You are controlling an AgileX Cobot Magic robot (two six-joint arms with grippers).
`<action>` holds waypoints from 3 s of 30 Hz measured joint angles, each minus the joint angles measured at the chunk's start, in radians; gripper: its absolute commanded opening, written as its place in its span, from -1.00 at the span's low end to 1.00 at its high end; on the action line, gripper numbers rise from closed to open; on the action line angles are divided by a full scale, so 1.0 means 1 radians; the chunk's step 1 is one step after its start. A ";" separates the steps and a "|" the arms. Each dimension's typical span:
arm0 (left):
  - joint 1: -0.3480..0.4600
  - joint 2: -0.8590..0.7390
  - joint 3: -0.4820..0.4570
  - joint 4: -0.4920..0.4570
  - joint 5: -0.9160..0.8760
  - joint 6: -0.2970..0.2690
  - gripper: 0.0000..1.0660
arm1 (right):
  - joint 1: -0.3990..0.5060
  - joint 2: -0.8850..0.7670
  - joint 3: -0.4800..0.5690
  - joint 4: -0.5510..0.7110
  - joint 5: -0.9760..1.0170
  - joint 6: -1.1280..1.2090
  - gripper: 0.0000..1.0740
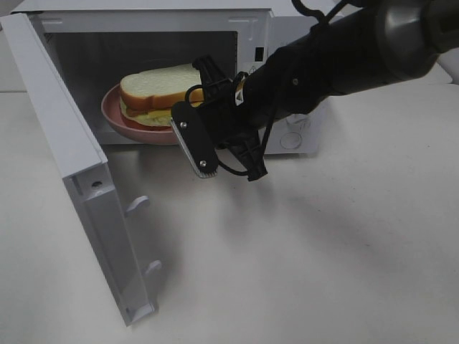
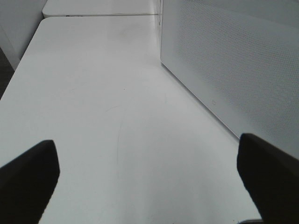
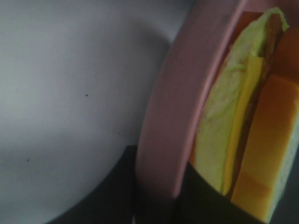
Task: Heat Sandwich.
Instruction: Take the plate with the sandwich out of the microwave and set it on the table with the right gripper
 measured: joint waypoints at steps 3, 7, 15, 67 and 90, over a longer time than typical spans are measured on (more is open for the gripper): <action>0.000 0.000 0.000 0.000 0.000 0.000 0.83 | 0.001 -0.031 0.042 -0.001 -0.005 -0.004 -1.00; 0.000 0.000 0.000 0.000 0.000 0.000 0.83 | 0.001 -0.079 0.095 -0.001 -0.005 -0.005 -1.00; 0.000 0.000 0.000 0.000 0.000 0.000 0.83 | 0.000 -0.193 0.230 -0.001 0.002 -0.003 -1.00; 0.000 0.000 0.000 0.000 0.000 0.000 0.83 | -0.011 -0.981 0.755 -0.024 0.204 0.022 -0.98; 0.000 0.000 0.000 0.000 0.000 0.000 0.83 | -0.011 -1.278 0.796 -0.142 0.488 0.172 -0.96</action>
